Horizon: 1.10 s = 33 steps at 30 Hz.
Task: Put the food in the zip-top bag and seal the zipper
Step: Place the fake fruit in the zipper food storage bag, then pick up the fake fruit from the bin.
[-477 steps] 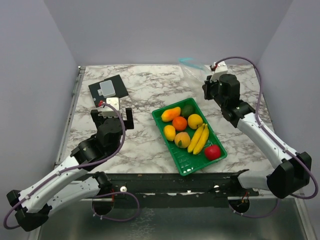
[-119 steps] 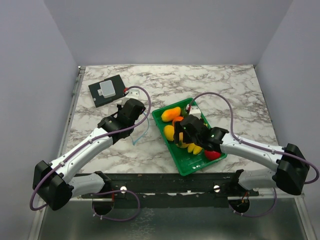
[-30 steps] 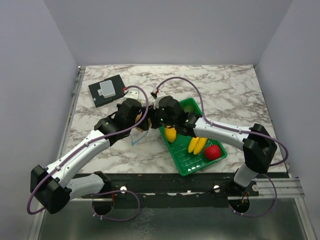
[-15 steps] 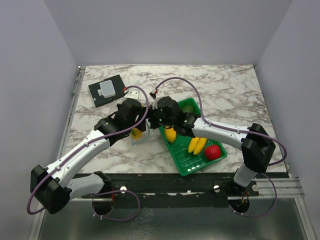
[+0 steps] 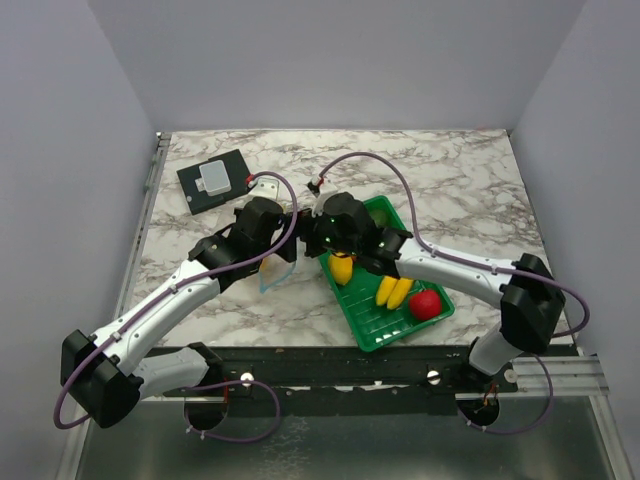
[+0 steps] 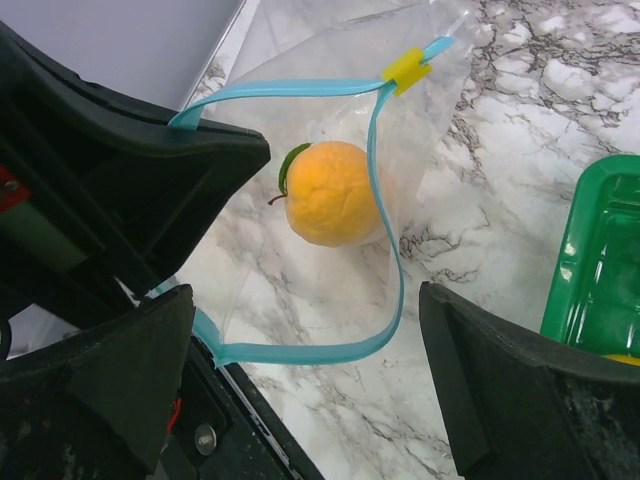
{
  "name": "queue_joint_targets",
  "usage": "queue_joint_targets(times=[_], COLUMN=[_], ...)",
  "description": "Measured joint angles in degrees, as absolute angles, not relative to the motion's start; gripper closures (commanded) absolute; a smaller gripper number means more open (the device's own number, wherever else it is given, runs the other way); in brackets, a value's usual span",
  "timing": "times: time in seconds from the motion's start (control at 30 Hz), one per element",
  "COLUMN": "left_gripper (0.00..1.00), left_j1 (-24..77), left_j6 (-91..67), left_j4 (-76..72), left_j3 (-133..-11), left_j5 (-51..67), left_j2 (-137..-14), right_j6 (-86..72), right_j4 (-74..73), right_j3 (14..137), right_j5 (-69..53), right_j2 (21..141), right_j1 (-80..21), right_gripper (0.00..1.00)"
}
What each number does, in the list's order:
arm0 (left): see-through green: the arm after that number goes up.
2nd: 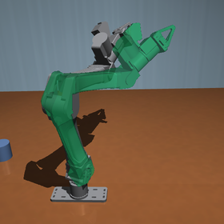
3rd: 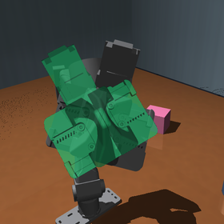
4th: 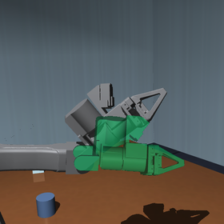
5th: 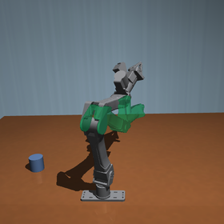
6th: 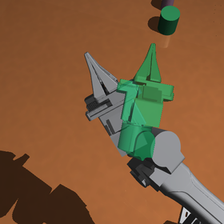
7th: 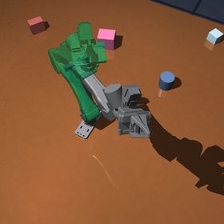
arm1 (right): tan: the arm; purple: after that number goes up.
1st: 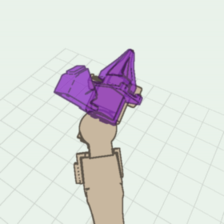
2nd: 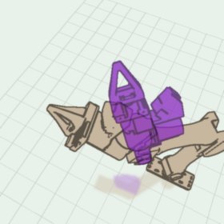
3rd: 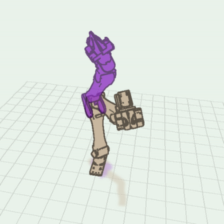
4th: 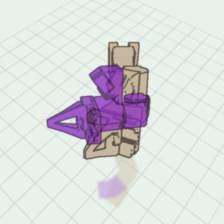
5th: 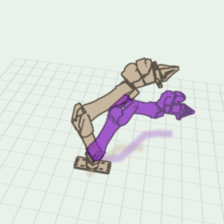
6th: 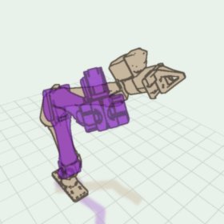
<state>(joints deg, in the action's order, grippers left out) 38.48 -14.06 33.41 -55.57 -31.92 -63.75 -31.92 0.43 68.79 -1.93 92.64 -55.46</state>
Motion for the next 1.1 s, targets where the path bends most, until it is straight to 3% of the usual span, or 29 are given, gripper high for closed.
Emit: queue_joint_targets(times=[0.53,1.1], left_gripper=[1.0,1.0], left_j1=[38.5,38.5], left_j6=[-14.1,-14.1], left_j4=[33.4,33.3], left_j3=[-55.5,-55.5], left_j5=[-31.9,-32.0], left_j2=[-63.2,-63.1], right_j6=[-31.4,-35.0], right_j4=[-5.0,-23.5], right_j3=[60.8,54.1], right_j5=[8.0,22.5], right_j2=[79.8,66.9], right_j1=[-55.5,-55.5], right_gripper=[0.0,0.03])
